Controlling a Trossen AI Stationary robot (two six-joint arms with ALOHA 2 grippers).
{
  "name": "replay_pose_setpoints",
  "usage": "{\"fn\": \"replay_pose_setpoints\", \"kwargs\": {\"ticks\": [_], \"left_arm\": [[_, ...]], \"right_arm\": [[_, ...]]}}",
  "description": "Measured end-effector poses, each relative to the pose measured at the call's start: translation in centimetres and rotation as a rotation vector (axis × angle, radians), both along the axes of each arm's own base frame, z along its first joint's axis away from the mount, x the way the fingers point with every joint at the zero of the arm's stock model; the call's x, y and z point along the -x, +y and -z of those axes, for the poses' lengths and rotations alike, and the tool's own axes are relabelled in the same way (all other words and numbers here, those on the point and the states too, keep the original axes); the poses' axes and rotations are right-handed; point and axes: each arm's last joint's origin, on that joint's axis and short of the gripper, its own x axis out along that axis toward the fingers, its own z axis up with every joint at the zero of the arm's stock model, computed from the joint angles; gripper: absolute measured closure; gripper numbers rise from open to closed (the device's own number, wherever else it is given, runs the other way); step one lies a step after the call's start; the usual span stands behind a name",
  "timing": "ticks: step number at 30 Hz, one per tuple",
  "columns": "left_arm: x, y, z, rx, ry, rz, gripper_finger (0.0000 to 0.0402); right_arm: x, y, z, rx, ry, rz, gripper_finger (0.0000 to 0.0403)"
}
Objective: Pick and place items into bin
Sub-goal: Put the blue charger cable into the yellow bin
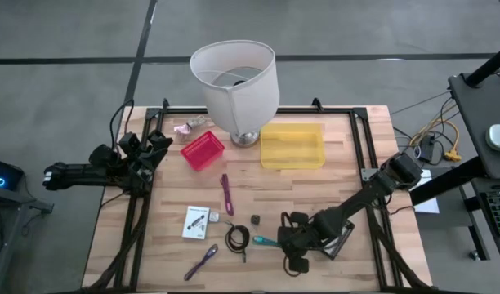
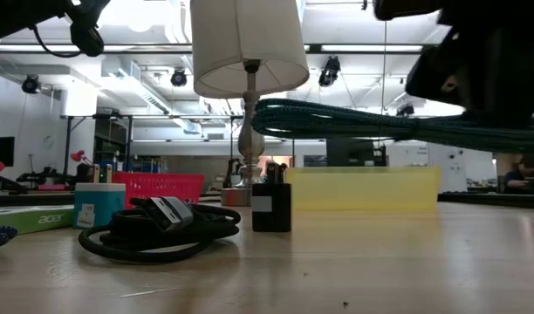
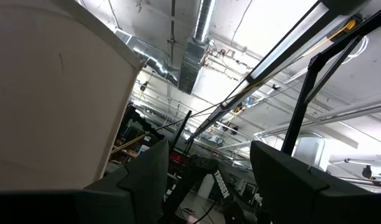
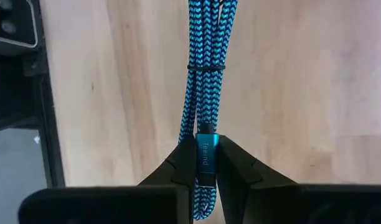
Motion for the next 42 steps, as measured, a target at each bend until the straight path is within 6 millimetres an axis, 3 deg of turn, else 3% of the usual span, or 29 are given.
{"fn": "replay_pose_setpoints", "kwargs": {"ticks": [23, 31, 42], "left_arm": [[0.1, 0.0, 0.0, 0.000, -0.006, 0.000, 0.0191], [0.1, 0.0, 0.0, 0.000, -0.006, 0.000, 0.0191], [0.1, 0.0, -0.1, -0.006, -0.007, -0.004, 0.0191]], "right_arm": [[-0.9, -6.3, -1.3, 0.108, -0.056, 0.062, 0.0374], [-0.1, -9.1, -1.4, 0.135, -0.053, 0.112, 0.0374], [2.5, -12.7, -0.3, 0.154, -0.031, 0.200, 0.0374]]}}
